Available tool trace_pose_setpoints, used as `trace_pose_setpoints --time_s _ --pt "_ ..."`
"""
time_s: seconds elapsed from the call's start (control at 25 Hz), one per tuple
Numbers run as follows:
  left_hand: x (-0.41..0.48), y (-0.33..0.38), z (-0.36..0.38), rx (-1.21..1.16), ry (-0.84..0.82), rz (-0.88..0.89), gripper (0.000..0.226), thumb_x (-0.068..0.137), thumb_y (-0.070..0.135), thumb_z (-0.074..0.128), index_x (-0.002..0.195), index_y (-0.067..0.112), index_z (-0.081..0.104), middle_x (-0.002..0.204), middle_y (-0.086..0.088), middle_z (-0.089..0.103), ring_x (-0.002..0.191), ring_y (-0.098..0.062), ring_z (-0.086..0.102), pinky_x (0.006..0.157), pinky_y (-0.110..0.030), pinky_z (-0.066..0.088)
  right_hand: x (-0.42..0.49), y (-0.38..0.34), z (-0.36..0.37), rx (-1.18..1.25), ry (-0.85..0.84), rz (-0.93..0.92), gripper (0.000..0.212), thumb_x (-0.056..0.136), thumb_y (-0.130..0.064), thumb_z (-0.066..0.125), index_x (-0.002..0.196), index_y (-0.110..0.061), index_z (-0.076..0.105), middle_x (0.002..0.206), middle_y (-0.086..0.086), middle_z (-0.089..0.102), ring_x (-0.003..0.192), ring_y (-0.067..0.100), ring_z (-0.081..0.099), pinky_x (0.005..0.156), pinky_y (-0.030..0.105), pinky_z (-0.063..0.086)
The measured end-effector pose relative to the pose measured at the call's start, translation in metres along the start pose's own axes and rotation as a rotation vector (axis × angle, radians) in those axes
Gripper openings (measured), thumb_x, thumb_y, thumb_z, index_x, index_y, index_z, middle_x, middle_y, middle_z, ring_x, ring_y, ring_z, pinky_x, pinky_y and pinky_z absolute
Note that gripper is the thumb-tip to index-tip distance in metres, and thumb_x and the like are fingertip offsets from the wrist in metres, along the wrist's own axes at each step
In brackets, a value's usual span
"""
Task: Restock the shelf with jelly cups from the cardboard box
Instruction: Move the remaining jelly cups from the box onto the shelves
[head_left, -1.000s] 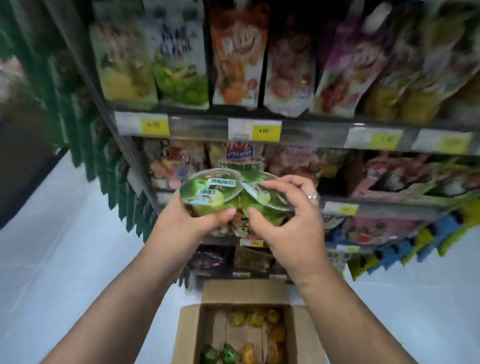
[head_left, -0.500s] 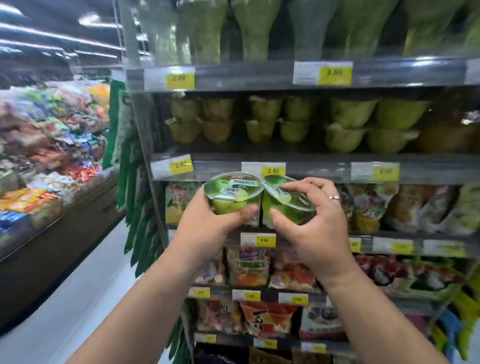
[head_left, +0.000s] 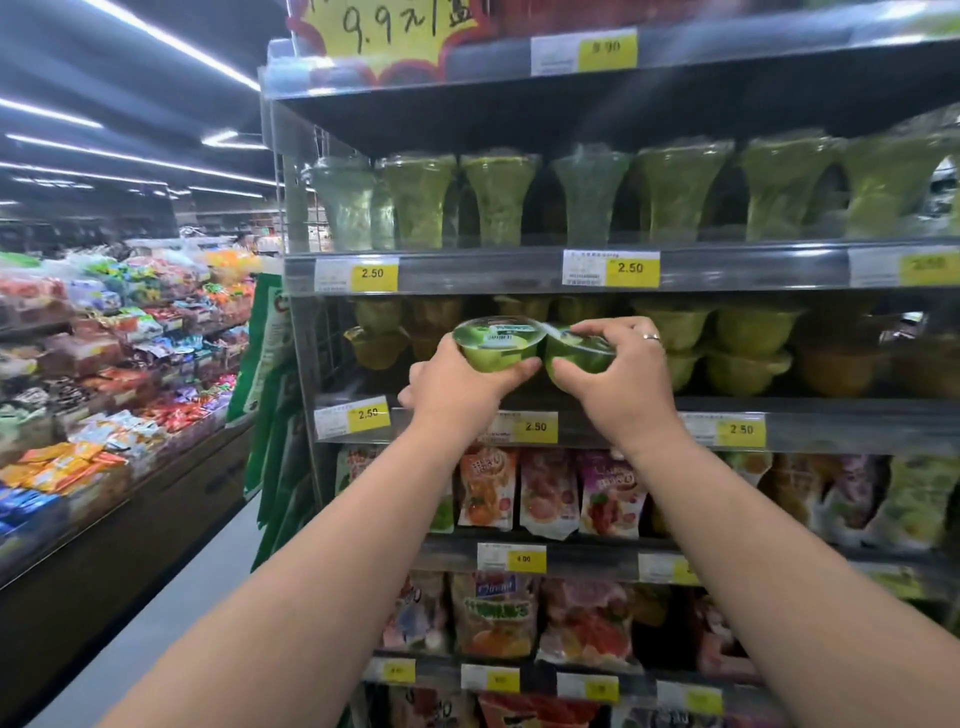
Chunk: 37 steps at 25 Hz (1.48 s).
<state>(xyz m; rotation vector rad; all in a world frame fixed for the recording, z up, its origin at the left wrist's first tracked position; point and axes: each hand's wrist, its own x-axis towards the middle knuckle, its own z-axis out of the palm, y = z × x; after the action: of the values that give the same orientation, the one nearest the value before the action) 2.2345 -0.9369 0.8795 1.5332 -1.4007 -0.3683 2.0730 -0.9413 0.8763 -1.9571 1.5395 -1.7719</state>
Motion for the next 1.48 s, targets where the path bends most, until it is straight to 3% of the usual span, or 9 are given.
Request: trace_pose_setpoints --time_s 0.12,0.2,0.6,0.72,0.84,0.96,1.12,1.32,1.48 --pt "0.018 0.010 0.012 0.172 -0.006 -0.079 0.081 0.062 0.077 0.067 0.120 0.023 0.048 0.115 -0.004 0.061 0.126 -0.030 0.042 0.102 -0.048 0.031 0.017 0.013 0.018 -0.164 -0.011 0.054 0.036 0.075 -0.037 0.075 0.108 -0.025 0.068 0.119 0.006 0.049 0.109 0.032 0.048 0.092 0.026 0.038" --pt "0.028 0.001 0.024 0.234 -0.034 -0.129 0.085 0.064 0.079 0.064 0.121 0.018 0.048 0.123 -0.010 0.059 0.127 -0.032 0.041 0.103 -0.048 0.029 0.017 0.022 0.030 -0.272 -0.017 0.085 0.038 0.079 -0.039 0.072 0.112 -0.023 0.065 0.124 0.011 0.049 0.110 0.037 0.047 0.094 0.033 0.039" --pt "0.047 -0.031 0.036 0.386 -0.053 -0.031 0.078 0.072 0.080 0.053 0.122 0.021 0.053 0.130 -0.007 0.059 0.131 -0.034 0.037 0.106 -0.047 0.018 0.017 0.049 0.052 -0.344 -0.009 0.067 0.042 0.087 -0.032 0.067 0.126 -0.017 0.057 0.136 0.014 0.043 0.119 0.035 0.049 0.095 0.040 0.046" --pt "0.038 -0.040 0.035 0.453 -0.040 0.026 0.092 0.071 0.085 0.047 0.133 0.017 0.046 0.143 -0.008 0.047 0.140 -0.033 0.025 0.115 -0.049 0.010 0.007 0.044 0.045 -0.303 -0.018 0.078 0.055 0.086 -0.031 0.069 0.135 -0.016 0.048 0.147 0.016 0.031 0.128 0.034 0.044 0.100 0.038 0.044" --pt "0.014 -0.059 0.033 0.342 0.110 0.145 0.096 0.071 0.080 0.053 0.143 0.018 0.035 0.154 -0.004 0.033 0.145 -0.028 0.015 0.117 -0.048 0.008 -0.020 0.035 0.043 -0.168 0.072 0.051 0.064 0.084 -0.026 0.073 0.138 -0.015 0.042 0.148 0.015 0.027 0.132 0.031 0.039 0.103 0.032 0.038" --pt "-0.024 -0.086 0.032 0.142 0.192 0.213 0.073 0.078 0.062 0.065 0.136 0.024 0.043 0.152 0.003 0.032 0.145 -0.022 0.016 0.117 -0.045 0.011 -0.067 0.038 0.049 -0.066 0.157 0.061 0.059 0.082 -0.025 0.074 0.134 -0.014 0.046 0.139 0.010 0.037 0.128 0.021 0.038 0.100 0.020 0.031" --pt "-0.088 -0.140 0.049 0.012 0.095 0.084 0.056 0.082 0.047 0.069 0.129 0.025 0.048 0.139 0.008 0.044 0.137 -0.014 0.031 0.115 -0.037 0.024 -0.145 0.065 0.067 -0.018 -0.001 0.234 0.053 0.084 -0.030 0.072 0.131 -0.020 0.050 0.133 -0.001 0.040 0.113 -0.002 0.038 0.089 -0.001 0.026" --pt "-0.157 -0.232 0.086 0.001 -0.083 -0.211 0.053 0.084 0.037 0.071 0.130 0.022 0.050 0.121 0.010 0.047 0.127 -0.015 0.044 0.105 -0.032 0.038 -0.245 0.122 0.099 -0.061 -0.204 0.488 0.056 0.082 -0.031 0.074 0.132 -0.020 0.049 0.132 0.002 0.042 0.116 0.008 0.044 0.087 0.007 0.029" --pt "-0.194 -0.303 0.109 0.011 -0.139 -0.337 0.053 0.085 0.033 0.071 0.131 0.017 0.050 0.121 0.007 0.052 0.111 -0.007 0.053 0.094 -0.017 0.042 -0.320 0.166 0.129 -0.079 -0.321 0.650 0.060 0.081 -0.034 0.074 0.132 -0.020 0.048 0.133 0.005 0.044 0.119 0.020 0.051 0.090 0.025 0.045"
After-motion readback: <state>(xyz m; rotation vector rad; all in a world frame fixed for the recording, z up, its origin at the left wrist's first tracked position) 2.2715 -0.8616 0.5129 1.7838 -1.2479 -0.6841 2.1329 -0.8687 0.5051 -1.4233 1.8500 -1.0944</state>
